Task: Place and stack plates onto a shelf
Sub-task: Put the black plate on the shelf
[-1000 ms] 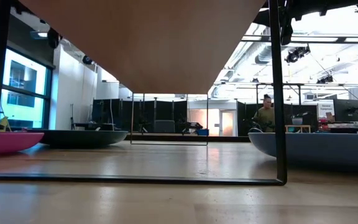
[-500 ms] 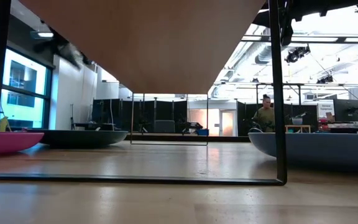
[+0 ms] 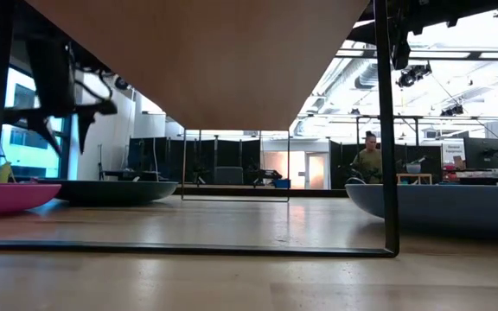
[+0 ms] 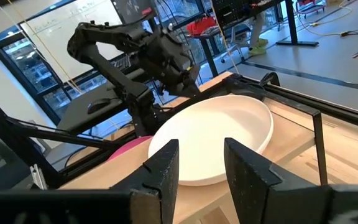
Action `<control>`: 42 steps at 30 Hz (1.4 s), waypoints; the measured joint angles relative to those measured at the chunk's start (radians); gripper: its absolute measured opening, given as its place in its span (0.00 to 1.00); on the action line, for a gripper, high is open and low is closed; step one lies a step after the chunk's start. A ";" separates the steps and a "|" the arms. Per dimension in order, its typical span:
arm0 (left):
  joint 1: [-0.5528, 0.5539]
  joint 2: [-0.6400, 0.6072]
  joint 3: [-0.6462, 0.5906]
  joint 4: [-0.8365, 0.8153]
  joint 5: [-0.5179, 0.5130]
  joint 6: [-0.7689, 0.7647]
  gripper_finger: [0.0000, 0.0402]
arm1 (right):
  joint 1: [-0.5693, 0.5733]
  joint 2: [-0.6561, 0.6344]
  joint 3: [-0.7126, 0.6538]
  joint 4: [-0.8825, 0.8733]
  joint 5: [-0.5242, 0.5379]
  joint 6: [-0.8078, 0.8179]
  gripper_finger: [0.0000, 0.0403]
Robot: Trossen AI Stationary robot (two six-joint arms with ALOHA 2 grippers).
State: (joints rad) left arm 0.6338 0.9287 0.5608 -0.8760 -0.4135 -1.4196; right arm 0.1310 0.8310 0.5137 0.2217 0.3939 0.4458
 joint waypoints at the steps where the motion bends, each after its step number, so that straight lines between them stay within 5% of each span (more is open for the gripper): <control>1: 0.000 0.000 -0.018 0.018 0.005 -0.024 0.38 | 0.000 0.000 0.000 -0.002 0.000 0.000 0.27; 20: 0.002 0.054 -0.264 0.374 -0.022 -0.423 0.36 | 0.000 0.000 0.000 -0.019 0.000 -0.001 0.27; 34: 0.034 0.199 -0.274 0.520 -0.075 -0.420 0.14 | 0.000 0.000 0.000 -0.031 0.000 0.000 0.27; 42: 0.034 0.166 -0.276 0.533 -0.096 -0.406 0.02 | 0.000 0.000 0.000 -0.030 0.001 0.000 0.27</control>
State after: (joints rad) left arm 0.6678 1.0944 0.2844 -0.3432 -0.5098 -1.8256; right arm 0.1310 0.8310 0.5137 0.1913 0.3944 0.4454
